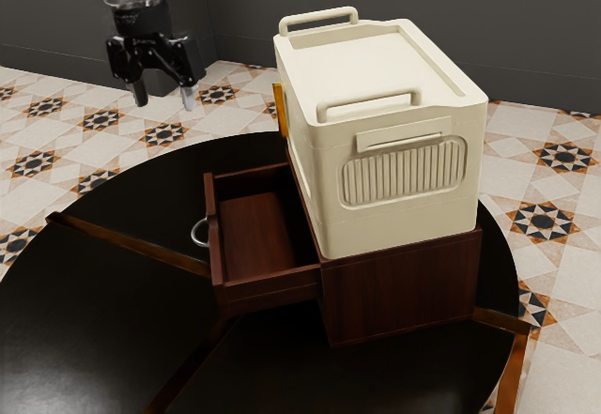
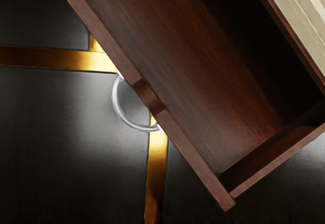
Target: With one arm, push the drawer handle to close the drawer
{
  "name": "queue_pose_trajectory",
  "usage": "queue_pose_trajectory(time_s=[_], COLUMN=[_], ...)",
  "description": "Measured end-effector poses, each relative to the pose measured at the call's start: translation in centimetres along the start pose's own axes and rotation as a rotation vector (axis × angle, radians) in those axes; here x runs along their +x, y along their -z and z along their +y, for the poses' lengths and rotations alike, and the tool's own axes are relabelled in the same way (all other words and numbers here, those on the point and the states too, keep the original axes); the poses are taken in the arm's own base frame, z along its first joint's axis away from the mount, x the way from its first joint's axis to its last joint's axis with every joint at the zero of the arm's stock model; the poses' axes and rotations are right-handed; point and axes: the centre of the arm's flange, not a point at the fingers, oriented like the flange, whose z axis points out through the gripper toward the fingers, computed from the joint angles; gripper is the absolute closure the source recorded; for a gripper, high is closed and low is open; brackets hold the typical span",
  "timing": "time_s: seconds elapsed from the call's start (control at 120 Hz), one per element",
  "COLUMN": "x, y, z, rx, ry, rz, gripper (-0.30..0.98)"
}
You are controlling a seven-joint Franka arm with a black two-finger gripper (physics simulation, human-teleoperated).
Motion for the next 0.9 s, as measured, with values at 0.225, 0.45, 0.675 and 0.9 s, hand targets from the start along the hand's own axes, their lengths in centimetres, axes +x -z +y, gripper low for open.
queue_pose_trajectory(time_s=[0.225,0.45,0.675,0.9], x=[-6.5,-10.1,-6.3,-4.1], y=[-8.5,-16.7,-20.9,-22.1], z=[-5.5,-10.0,-9.3,-8.8], rx=[0.056,0.057,0.176,0.226], ry=[0.052,-0.173,-0.378,-0.512], rz=[-0.04,0.021,0.069,0.127], gripper=[0.01,0.18,0.55,0.67])
